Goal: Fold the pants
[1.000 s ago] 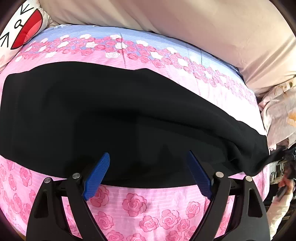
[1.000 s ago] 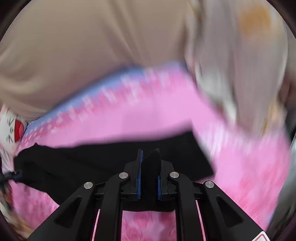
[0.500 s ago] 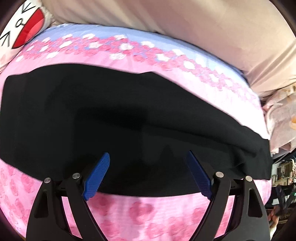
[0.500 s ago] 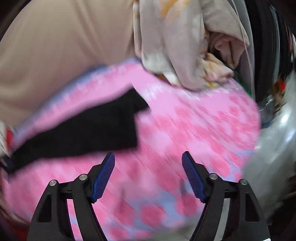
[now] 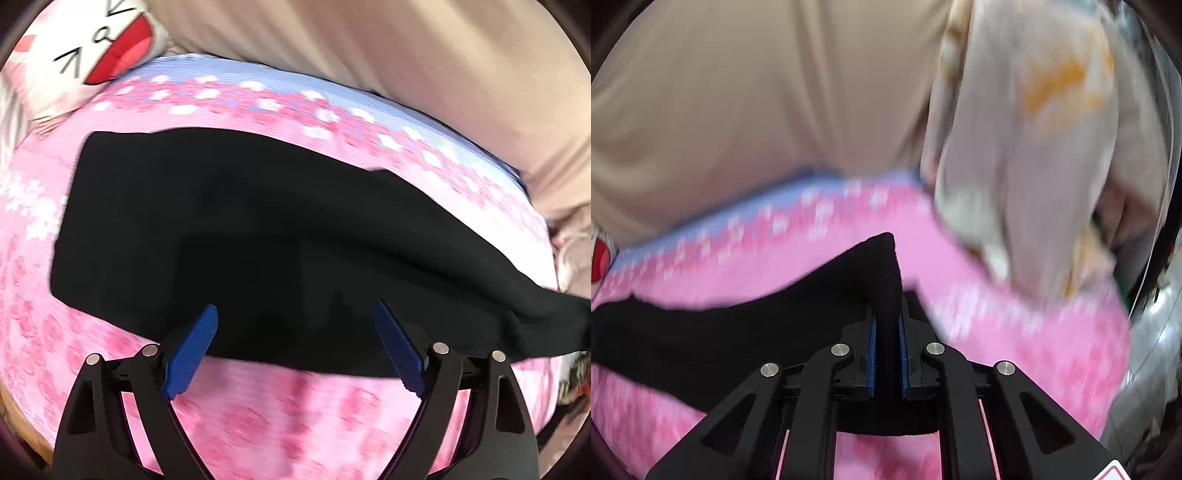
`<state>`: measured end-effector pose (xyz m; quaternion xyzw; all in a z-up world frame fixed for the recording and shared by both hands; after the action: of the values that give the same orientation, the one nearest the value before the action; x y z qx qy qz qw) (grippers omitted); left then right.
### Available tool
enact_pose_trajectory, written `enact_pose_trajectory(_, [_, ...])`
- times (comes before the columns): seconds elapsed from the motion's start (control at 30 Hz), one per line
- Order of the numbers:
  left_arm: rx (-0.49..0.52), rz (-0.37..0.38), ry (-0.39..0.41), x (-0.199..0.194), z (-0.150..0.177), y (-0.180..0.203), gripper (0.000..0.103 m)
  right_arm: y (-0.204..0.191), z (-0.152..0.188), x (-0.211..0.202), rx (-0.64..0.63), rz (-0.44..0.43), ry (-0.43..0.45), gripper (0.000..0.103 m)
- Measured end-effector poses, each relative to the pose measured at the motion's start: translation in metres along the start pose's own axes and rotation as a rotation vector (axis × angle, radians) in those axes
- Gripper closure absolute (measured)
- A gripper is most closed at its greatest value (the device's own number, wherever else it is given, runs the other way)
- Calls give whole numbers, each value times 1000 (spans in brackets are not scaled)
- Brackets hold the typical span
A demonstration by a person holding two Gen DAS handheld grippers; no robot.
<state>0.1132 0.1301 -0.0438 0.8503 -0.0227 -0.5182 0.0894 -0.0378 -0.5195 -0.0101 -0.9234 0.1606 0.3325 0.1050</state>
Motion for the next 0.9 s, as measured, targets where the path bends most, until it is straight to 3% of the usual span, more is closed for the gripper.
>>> enact_pose_trajectory(0.03, [-5, -20, 5, 2, -2, -4, 19, 5, -8, 13, -16, 26, -8, 94])
enact_pose_trajectory(0.1, [-19, -52, 14, 7, -5, -17, 19, 23, -5, 61, -3, 79, -115, 94])
enact_pose_trajectory(0.17, [-60, -61, 10, 8, -7, -35, 19, 41, 19, 109, 74, 124, -260, 94])
enact_pose_trajectory(0.2, [-99, -58, 1, 5, -6, -51, 19, 44, 25, 114, 96, 144, -274, 91])
enact_pose_trajectory(0.27, [-159, -54, -1, -2, -5, -79, 19, 36, 31, 91, 127, 148, -185, 84])
enact_pose_trajectory(0.33, [-214, -72, 2, -9, 0, -105, 19, 13, 35, 55, 133, 127, -91, 68])
enact_pose_trajectory(0.43, [-298, -75, -10, -10, 2, -139, 19, -62, 37, 17, 21, -21, -45, 66])
enact_pose_trajectory(0.53, [-408, -3, -27, -1, 5, -167, 19, -169, 55, 6, -166, -220, -75, 53])
enact_pose_trajectory(0.57, [-439, 30, -35, 4, 6, -174, 20, -199, 63, 5, -218, -280, -91, 53])
enact_pose_trajectory(0.63, [-442, 45, -31, 7, 6, -178, 32, -258, 80, 6, -327, -382, -127, 53])
enact_pose_trajectory(0.67, [-423, 39, -21, 6, 5, -178, 44, -293, 92, 7, -407, -427, -145, 53])
enact_pose_trajectory(0.7, [-395, 48, -21, 6, 2, -176, 64, -309, 98, 9, -448, -444, -150, 54])
enact_pose_trajectory(0.77, [-379, 75, -16, 6, -4, -178, 79, -357, 117, 12, -584, -462, -162, 56])
enact_pose_trajectory(0.9, [-338, 110, 9, -4, -20, -181, 84, -408, 127, 24, -735, -435, -145, 56])
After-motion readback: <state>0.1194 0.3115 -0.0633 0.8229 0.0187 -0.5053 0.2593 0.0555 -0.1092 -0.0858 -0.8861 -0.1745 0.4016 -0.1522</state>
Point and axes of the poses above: each gripper's, at about its wrist camera, not at the fingertips, and x roughly the way its jaws point, y to its right, z to its underside, the point moved 2 cm from there along x, roughly the way its jaws point, and after that the axes turned 1 degree about -y, right-handed, at the moved point
